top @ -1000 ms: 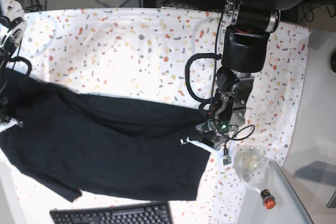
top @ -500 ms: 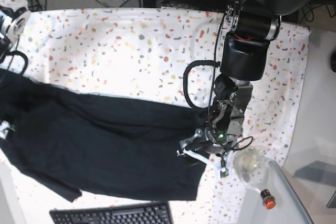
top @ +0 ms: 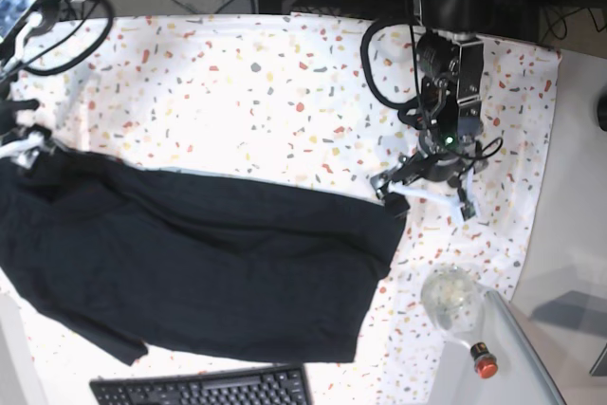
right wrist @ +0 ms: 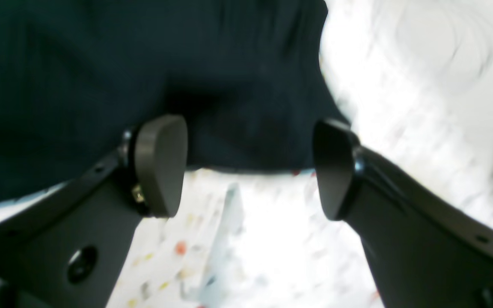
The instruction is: Layout the t-shirt on the table in an organized manner, then fold the t-shirt properly
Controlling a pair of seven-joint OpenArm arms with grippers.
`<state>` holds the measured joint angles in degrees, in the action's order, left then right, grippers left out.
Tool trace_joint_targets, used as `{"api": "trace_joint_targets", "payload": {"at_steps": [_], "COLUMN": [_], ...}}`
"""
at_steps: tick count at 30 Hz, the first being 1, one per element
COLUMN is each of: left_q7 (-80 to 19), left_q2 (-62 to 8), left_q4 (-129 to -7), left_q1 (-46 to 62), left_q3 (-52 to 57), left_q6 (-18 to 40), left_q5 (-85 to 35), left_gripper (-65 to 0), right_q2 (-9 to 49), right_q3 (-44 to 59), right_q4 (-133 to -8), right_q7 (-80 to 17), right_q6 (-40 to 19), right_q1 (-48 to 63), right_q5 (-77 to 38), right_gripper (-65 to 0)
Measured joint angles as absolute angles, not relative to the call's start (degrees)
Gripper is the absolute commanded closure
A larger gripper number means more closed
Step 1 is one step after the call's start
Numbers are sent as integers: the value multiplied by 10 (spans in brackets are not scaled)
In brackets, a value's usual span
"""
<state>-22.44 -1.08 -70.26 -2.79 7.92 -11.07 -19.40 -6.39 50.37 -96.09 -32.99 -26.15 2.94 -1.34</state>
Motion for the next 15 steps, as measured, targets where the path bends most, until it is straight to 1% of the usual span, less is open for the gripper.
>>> {"api": "trace_joint_targets", "payload": {"at_steps": [3, 4, 6, 7, 9, 10, 12, 15], "left_q7": [-219, -217, -217, -218, -216, -200, -161, -123], "left_q2": [-1, 3, 7, 10, 17, 20, 20, 26], "left_q4": [-695, -686, -660, -641, -606, -589, -555, -518], "left_q1": [-36, -43, -60, -69, -88, -96, -113, -125], "left_q3": [79, 79, 77, 78, 82, 82, 80, 77], "left_q6": [-104, -102, -74, -59, -54, -55, -56, -55], "left_q5": [-194, -196, -196, -196, -196, -190, -196, -191], "left_gripper": [-650, -650, -650, -650, -650, -650, -604, -502], "right_q2": [-76, -74, -67, -68, -62, -53, -25, -2], "right_q3": [504, 505, 512, 534, 573, 587, 607, 651], "right_q4": [-959, -950, -917, -902, -873, -855, -814, -761], "right_q7": [-329, -321, -323, -328, -331, -344, -387, -386], "right_q6": [-268, -268, -268, -270, -264, -259, -255, -256], "right_q1": [44, 47, 56, 59, 64, 65, 55, 16], "right_q5": [-24, -49, -135, -181, -247, -266, -291, -317], "right_gripper": [-428, -426, -426, -426, -426, -426, -426, -426]}}
